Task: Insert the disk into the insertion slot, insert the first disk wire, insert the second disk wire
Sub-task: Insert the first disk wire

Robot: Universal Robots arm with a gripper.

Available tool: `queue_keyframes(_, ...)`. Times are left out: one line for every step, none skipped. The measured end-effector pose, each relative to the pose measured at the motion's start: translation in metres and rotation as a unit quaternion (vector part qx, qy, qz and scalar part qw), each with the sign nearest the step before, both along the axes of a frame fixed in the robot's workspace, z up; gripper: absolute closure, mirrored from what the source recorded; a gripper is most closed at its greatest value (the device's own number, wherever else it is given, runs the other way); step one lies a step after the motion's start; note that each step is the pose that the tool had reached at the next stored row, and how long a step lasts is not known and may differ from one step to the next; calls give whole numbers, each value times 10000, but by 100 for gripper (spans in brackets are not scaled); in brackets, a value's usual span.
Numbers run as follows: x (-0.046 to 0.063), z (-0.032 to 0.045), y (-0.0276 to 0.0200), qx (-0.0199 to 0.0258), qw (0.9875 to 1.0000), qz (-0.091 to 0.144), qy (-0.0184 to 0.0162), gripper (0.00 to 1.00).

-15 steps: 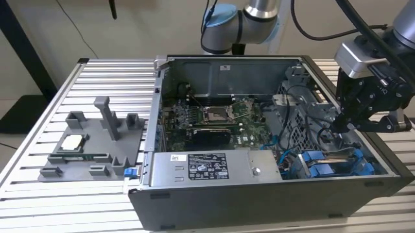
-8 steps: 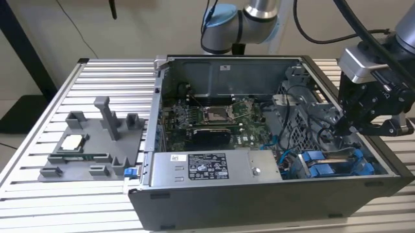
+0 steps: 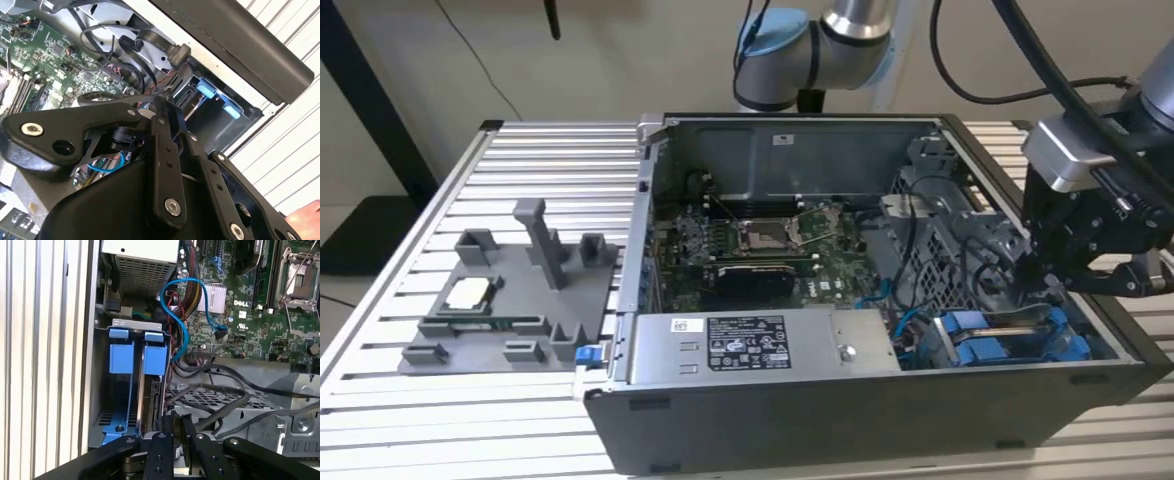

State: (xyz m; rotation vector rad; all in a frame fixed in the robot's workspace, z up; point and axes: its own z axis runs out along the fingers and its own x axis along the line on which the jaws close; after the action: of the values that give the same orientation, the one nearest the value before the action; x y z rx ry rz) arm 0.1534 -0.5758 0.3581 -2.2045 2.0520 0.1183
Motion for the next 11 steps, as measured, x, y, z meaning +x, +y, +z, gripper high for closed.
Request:
queue_keyframes(7,-10,-4,0,10000,-4,0,81)
queue_keyframes(15,-18,-8,-1,10000,-8,0,81)
queue_keyframes(22,-26,-12,-1,10000,-11,0,81)
queue_keyframes(26,-32,-17,-3,10000,-16,0,81)
queue_keyframes(26,-34,-22,-8,10000,-24,0,81)
queue_keyframes(27,-36,-28,-13,10000,-39,0,81)
queue_keyframes(27,-38,-30,-15,10000,-65,0,81)
queue_keyframes(27,-42,-30,-17,9999,-110,0,81)
queue_keyframes(27,-46,-31,-19,9998,-174,0,81)
queue_keyframes(27,-53,-31,-20,9997,-248,0,81)
queue_keyframes(27,-59,-31,-20,9995,-318,0,81)
